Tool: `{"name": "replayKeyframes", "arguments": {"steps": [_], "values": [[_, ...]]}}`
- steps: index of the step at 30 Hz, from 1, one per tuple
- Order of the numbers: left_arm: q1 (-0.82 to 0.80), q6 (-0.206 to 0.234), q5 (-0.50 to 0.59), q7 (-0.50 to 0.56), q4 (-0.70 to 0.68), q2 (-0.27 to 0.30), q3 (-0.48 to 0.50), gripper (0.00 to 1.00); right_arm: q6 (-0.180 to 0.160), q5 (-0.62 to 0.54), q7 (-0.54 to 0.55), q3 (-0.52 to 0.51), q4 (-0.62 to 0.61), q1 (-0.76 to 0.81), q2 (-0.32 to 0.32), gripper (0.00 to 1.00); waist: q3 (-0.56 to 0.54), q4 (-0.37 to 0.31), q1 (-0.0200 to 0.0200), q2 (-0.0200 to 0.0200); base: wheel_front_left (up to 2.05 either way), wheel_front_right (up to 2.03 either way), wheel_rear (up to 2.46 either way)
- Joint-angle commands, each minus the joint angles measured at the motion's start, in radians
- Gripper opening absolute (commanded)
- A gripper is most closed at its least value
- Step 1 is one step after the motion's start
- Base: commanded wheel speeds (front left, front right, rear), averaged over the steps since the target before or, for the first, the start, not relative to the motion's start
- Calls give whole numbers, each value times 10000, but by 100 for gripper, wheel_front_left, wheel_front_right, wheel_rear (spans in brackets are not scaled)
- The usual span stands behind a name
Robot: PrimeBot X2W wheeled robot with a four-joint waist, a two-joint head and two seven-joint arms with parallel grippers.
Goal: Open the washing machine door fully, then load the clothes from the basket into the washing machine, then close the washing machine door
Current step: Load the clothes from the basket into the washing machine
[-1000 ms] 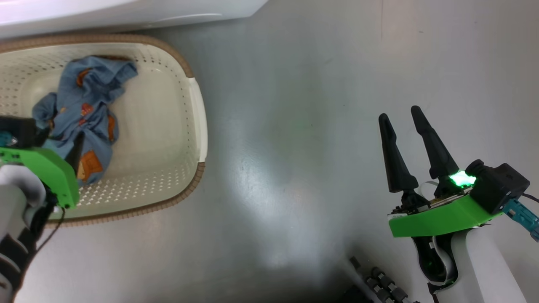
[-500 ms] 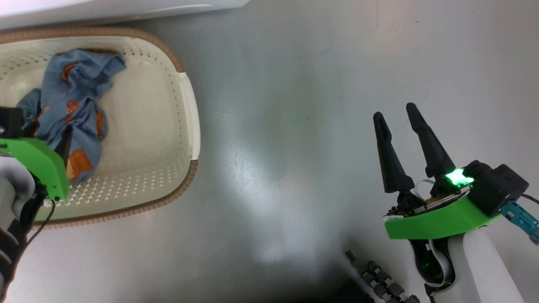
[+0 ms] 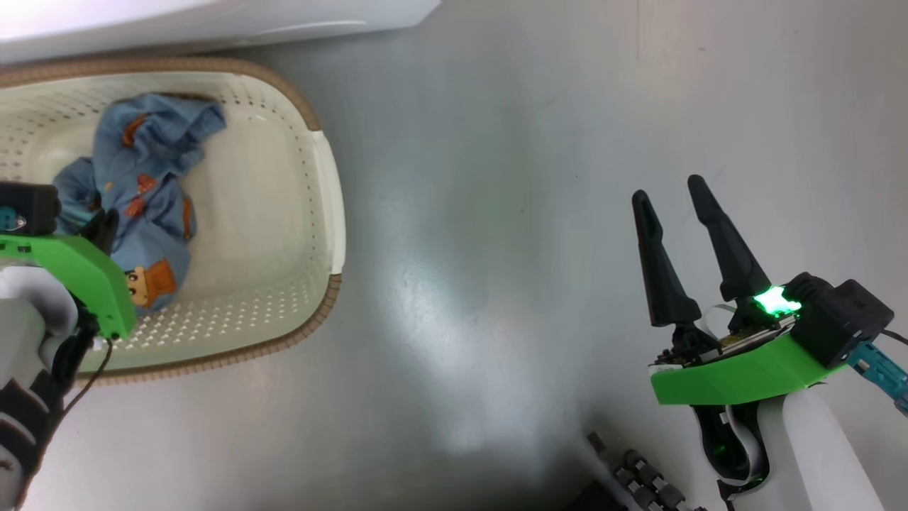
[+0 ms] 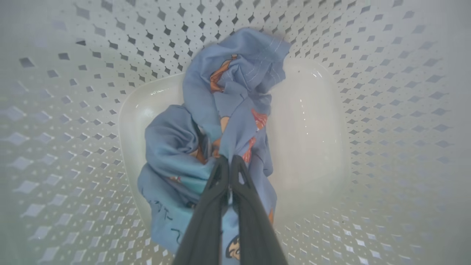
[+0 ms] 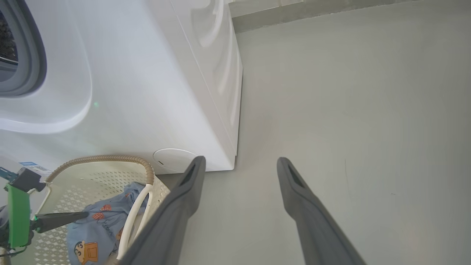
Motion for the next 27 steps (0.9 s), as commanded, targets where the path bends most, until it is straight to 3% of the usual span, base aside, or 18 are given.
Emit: {"name": "replayKeyframes", "arguments": {"steps": [1, 11, 27], "values": [[78, -14, -177, -169, -11, 272, 167, 0, 16, 2, -76, 142, -180, 404, 30, 100, -147, 131, 0, 0, 0, 0, 0], [541, -14, -944, -481, -583, 4, 1262, 0, 16, 141, -76, -91, 200, 289, 34, 100, -1311, 692, 0, 0, 0, 0, 0], [3381, -14, 2061, -487, -2744, -574, 5198, 0, 16, 506, -76, -166, 1348, 684, -510, 100, -4075, 1530, 0, 0, 0, 0, 0]]}}
